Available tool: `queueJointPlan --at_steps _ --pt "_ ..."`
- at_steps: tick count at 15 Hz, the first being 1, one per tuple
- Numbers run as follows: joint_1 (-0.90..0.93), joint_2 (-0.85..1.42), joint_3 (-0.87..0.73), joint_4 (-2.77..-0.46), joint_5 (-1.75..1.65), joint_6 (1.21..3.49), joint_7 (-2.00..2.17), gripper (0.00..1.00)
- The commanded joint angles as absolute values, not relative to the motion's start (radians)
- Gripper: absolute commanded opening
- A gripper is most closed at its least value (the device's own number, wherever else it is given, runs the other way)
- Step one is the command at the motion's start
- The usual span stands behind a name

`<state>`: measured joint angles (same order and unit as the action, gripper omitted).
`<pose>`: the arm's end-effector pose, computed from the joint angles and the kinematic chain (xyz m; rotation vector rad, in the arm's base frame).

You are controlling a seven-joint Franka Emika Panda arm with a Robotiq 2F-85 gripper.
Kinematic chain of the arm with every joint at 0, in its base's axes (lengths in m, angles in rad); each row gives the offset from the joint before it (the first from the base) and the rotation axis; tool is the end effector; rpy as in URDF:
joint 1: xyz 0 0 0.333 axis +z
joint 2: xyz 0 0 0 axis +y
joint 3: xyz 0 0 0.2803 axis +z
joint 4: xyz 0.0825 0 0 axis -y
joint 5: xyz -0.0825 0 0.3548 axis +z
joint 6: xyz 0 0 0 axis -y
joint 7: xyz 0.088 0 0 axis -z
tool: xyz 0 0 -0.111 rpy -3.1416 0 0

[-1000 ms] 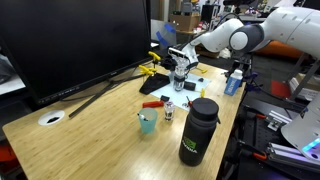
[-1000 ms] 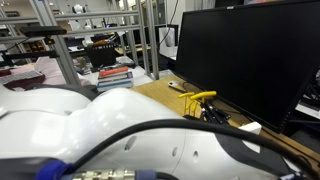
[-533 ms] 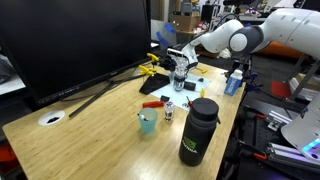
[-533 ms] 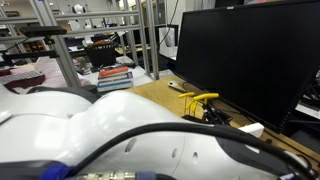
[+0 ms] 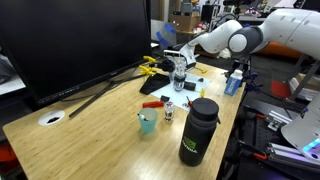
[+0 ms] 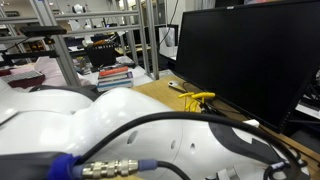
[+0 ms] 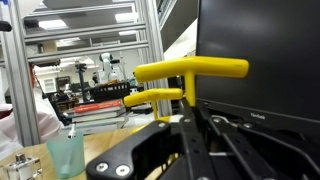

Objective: Get the rightmost yellow object and put it behind all the yellow objects on the black base

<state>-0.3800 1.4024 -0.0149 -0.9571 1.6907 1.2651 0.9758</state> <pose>0.6466 -0.1225 0.0785 -0.7705 1.1648 1.2569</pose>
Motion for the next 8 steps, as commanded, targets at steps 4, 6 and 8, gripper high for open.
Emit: queueJointPlan --at_steps 4,6,8 --pt "-0.394 1.399 -0.026 -0.947 1.648 1.294 1.001 0.02" --pt "-0.397 1.402 -0.024 -0.940 1.649 1.294 1.008 0.02" --pt "-0.394 1.405 -0.021 -0.937 1.649 1.293 1.011 0.02"
